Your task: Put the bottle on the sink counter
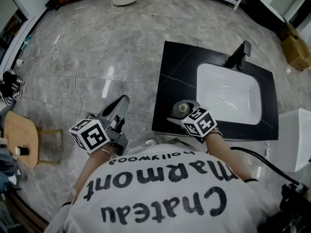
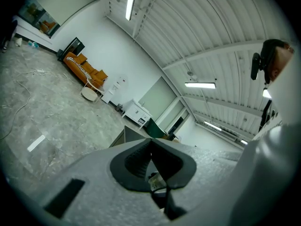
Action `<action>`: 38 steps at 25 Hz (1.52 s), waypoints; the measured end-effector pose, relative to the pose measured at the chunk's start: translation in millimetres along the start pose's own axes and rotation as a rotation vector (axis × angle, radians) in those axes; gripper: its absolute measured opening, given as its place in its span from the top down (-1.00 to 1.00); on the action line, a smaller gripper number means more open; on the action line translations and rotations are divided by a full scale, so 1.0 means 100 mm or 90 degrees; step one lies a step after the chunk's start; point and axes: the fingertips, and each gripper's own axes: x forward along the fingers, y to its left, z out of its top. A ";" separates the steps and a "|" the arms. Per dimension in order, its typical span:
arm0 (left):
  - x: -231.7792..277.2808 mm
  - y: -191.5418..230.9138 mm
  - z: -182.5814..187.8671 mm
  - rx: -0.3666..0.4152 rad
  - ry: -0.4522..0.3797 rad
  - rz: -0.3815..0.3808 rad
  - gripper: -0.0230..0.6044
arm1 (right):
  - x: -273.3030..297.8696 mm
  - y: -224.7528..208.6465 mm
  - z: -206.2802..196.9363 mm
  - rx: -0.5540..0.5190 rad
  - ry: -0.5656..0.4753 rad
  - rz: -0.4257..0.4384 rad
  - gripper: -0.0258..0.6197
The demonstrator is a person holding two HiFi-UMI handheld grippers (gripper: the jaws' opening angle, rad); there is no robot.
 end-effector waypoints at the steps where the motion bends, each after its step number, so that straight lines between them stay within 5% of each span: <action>1: -0.02 -0.02 -0.02 0.000 0.000 0.004 0.88 | -0.01 0.00 -0.01 0.001 0.005 0.003 -0.16; 9: -0.29 -0.20 -0.09 0.008 -0.043 0.064 0.88 | -0.29 -0.05 -0.09 0.025 -0.004 0.043 -0.16; 20: -0.54 -0.95 -0.87 -0.019 -0.115 0.133 0.88 | -1.24 -0.16 -0.54 0.120 -0.044 0.036 -0.12; 21: -0.56 -1.05 -0.97 -0.020 -0.120 0.134 0.88 | -1.34 -0.17 -0.59 0.122 -0.053 0.028 0.06; 22: -0.58 -1.15 -1.07 -0.021 -0.126 0.136 0.88 | -1.44 -0.18 -0.64 0.120 -0.062 0.020 0.64; 23: -0.60 -1.27 -1.17 -0.021 -0.131 0.137 0.88 | -1.54 -0.18 -0.68 0.119 -0.071 0.016 0.82; 38: -1.03 -2.54 -1.93 0.036 -0.203 0.174 0.88 | -2.80 0.29 -0.57 0.073 -0.252 0.086 0.83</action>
